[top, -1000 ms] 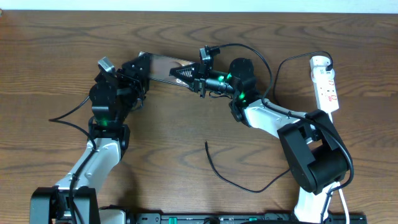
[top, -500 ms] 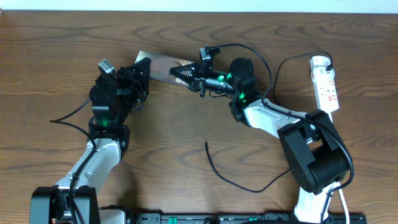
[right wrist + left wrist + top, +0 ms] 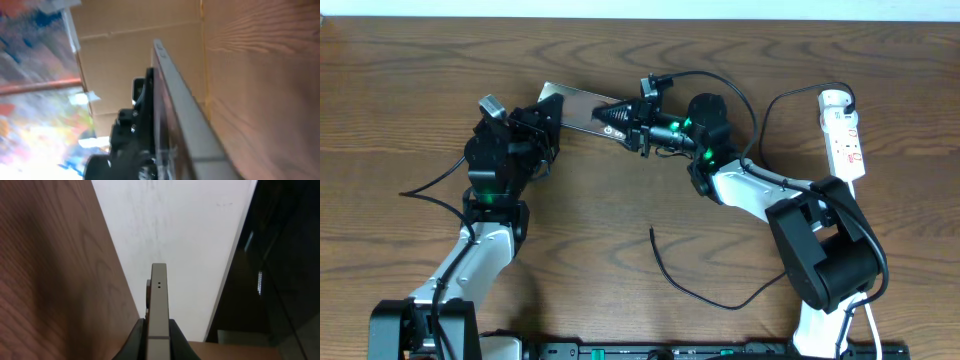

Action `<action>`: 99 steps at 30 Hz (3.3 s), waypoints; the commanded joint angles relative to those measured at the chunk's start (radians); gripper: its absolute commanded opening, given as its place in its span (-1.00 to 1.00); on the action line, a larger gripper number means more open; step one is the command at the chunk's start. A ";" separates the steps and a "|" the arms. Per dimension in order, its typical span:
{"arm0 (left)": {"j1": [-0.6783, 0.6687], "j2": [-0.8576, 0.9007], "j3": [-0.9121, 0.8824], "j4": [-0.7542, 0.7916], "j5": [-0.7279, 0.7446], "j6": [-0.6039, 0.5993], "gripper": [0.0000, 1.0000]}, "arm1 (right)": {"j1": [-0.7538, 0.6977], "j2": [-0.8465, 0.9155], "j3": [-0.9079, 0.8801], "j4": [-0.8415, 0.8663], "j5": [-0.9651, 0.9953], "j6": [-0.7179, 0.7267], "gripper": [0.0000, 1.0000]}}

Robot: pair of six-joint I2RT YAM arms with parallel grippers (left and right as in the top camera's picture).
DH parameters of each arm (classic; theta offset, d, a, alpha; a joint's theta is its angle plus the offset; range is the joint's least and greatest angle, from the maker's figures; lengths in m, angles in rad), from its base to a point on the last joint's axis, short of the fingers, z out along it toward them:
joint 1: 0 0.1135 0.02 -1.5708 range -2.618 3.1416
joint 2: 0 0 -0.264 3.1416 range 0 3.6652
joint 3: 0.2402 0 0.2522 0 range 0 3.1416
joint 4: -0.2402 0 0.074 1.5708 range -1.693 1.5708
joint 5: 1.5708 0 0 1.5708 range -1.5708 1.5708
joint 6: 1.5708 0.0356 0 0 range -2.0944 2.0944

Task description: Plug charger to phone and switch on socket

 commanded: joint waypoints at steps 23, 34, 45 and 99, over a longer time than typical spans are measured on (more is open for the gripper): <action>0.494 -0.001 0.169 -0.009 0.625 0.042 -0.86 | -0.178 -0.008 0.244 -0.727 -0.100 -0.775 0.98; 0.644 -0.001 0.212 -0.073 0.699 0.086 -0.86 | -0.010 -0.008 0.751 -1.957 0.673 -1.190 0.99; 0.688 -0.001 0.211 -0.073 0.743 0.087 -0.86 | 0.279 -0.006 0.562 -2.050 0.933 -0.880 0.97; 0.688 -0.001 0.208 -0.074 0.747 0.113 -0.86 | 0.367 0.027 0.238 -1.857 0.811 -0.753 -0.55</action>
